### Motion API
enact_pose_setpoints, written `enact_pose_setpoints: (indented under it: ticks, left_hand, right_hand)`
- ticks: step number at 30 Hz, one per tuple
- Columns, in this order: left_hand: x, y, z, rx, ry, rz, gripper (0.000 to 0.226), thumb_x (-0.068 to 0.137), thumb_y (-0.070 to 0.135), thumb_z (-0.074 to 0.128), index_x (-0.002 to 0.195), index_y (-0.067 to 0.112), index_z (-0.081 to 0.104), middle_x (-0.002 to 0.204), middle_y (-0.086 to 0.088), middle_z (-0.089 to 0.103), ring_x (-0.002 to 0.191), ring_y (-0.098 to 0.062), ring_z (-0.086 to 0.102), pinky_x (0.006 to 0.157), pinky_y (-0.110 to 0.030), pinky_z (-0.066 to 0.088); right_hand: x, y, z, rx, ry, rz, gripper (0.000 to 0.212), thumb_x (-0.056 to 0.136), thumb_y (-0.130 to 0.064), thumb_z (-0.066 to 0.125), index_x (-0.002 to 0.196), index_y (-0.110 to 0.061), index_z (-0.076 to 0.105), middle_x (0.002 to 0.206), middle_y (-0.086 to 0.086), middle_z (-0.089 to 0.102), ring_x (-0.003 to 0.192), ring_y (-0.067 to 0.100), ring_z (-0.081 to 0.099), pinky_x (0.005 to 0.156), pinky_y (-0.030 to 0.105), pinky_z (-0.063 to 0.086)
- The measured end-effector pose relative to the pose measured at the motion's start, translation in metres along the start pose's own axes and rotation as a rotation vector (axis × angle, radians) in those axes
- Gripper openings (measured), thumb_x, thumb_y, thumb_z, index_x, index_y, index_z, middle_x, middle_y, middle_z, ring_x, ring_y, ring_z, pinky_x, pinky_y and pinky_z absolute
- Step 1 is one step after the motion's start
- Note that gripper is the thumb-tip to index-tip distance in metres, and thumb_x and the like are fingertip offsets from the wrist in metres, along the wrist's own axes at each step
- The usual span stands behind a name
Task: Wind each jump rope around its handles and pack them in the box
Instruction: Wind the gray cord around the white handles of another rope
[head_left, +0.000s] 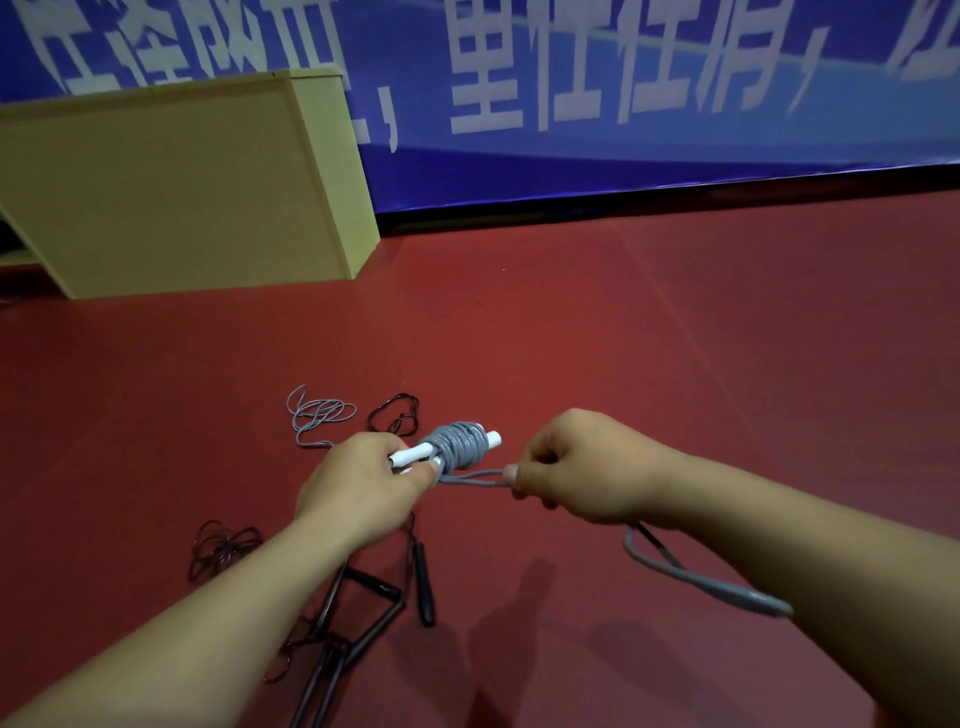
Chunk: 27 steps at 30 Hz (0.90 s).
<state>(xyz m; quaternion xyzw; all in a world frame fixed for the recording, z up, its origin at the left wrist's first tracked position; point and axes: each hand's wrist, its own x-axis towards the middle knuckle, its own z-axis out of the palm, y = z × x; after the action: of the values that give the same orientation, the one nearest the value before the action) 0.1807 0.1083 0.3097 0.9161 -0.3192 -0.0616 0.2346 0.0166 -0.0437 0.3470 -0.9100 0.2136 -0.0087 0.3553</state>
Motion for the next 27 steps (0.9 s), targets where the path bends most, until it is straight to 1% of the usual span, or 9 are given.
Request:
enact_pose_setpoints:
  ticks: [3, 5, 8, 11, 14, 17, 21, 24, 27]
  left_hand:
    - [-0.004, 0.002, 0.001, 0.112, -0.012, 0.075, 0.032, 0.081, 0.055, 0.064, 0.075, 0.024, 0.064, 0.062, 0.005, 0.061, 0.065, -0.017, 0.061, 0.054, -0.027, 0.039]
    - [-0.007, 0.004, 0.002, 0.169, -0.017, 0.137, 0.030, 0.081, 0.056, 0.064, 0.077, 0.026, 0.063, 0.064, 0.006, 0.060, 0.067, -0.017, 0.060, 0.056, -0.028, 0.040]
    - [-0.010, 0.006, 0.001, 0.185, -0.076, 0.276, 0.024, 0.081, 0.054, 0.063, 0.083, 0.030, 0.065, 0.067, 0.008, 0.061, 0.069, -0.017, 0.060, 0.061, -0.030, 0.045]
    - [-0.015, 0.014, -0.004, 0.205, -0.183, 0.431, 0.020, 0.084, 0.052, 0.062, 0.089, 0.033, 0.063, 0.070, 0.009, 0.061, 0.070, -0.014, 0.056, 0.065, -0.032, 0.045]
    - [-0.025, 0.027, -0.009, 0.226, -0.251, 0.533, 0.017, 0.086, 0.047, 0.062, 0.084, 0.030, 0.058, 0.066, 0.007, 0.055, 0.066, -0.013, 0.051, 0.063, -0.033, 0.042]
    - [-0.034, 0.036, -0.014, 0.198, -0.302, 0.565, 0.021, 0.087, 0.044, 0.063, 0.082, 0.025, 0.058, 0.062, 0.006, 0.051, 0.061, -0.010, 0.047, 0.061, -0.033, 0.039]
    - [-0.042, 0.040, -0.019, 0.134, -0.376, 0.549, 0.026, 0.088, 0.041, 0.065, 0.072, 0.024, 0.052, 0.058, 0.007, 0.048, 0.055, -0.008, 0.044, 0.055, -0.029, 0.033]
    - [-0.044, 0.039, -0.021, 0.070, -0.425, 0.535, 0.020, 0.088, 0.038, 0.066, 0.077, 0.023, 0.057, 0.060, 0.008, 0.051, 0.055, -0.006, 0.044, 0.057, -0.029, 0.035]
    - [-0.044, 0.038, -0.024, -0.086, -0.514, 0.519, 0.016, 0.089, 0.031, 0.066, 0.078, 0.021, 0.062, 0.057, 0.012, 0.049, 0.053, -0.005, 0.041, 0.055, -0.026, 0.034]
  right_hand:
    - [-0.001, 0.003, 0.000, 0.114, -0.048, 0.018, 0.030, 0.090, -0.033, 0.066, 0.079, -0.005, 0.069, 0.056, 0.003, 0.049, 0.043, 0.014, 0.045, 0.046, 0.023, 0.042]
    - [-0.002, 0.005, 0.000, 0.177, -0.049, 0.037, 0.025, 0.089, -0.026, 0.067, 0.079, -0.003, 0.067, 0.057, 0.002, 0.045, 0.048, 0.015, 0.043, 0.045, 0.023, 0.043]
    - [0.000, 0.010, -0.002, 0.226, 0.006, 0.058, 0.020, 0.091, -0.023, 0.065, 0.082, -0.005, 0.069, 0.062, 0.006, 0.049, 0.051, 0.016, 0.045, 0.043, 0.020, 0.041]
    - [0.003, 0.019, -0.006, 0.224, 0.100, 0.044, 0.020, 0.091, -0.027, 0.064, 0.083, -0.011, 0.072, 0.060, -0.002, 0.055, 0.048, 0.008, 0.046, 0.050, 0.023, 0.043]
    - [0.004, 0.025, -0.007, 0.196, 0.158, -0.005, 0.019, 0.091, -0.030, 0.066, 0.080, -0.016, 0.073, 0.055, -0.010, 0.057, 0.046, -0.001, 0.046, 0.054, 0.024, 0.046]
    - [0.003, 0.027, -0.007, 0.117, 0.162, -0.085, 0.016, 0.090, -0.032, 0.067, 0.080, -0.021, 0.073, 0.061, -0.009, 0.061, 0.049, -0.001, 0.047, 0.055, 0.020, 0.045]
    - [0.002, 0.024, -0.007, 0.146, 0.144, -0.188, 0.013, 0.090, -0.028, 0.068, 0.078, -0.030, 0.069, 0.054, -0.024, 0.058, 0.051, -0.008, 0.051, 0.052, 0.007, 0.040]
    - [0.003, 0.022, -0.005, 0.136, 0.146, -0.221, 0.011, 0.090, -0.029, 0.068, 0.079, -0.030, 0.068, 0.054, -0.029, 0.058, 0.052, -0.010, 0.052, 0.054, 0.007, 0.039]
    - [0.005, 0.024, -0.004, 0.147, 0.171, -0.204, 0.012, 0.086, -0.035, 0.071, 0.075, -0.029, 0.070, 0.053, -0.023, 0.059, 0.049, -0.007, 0.050, 0.053, 0.008, 0.037]
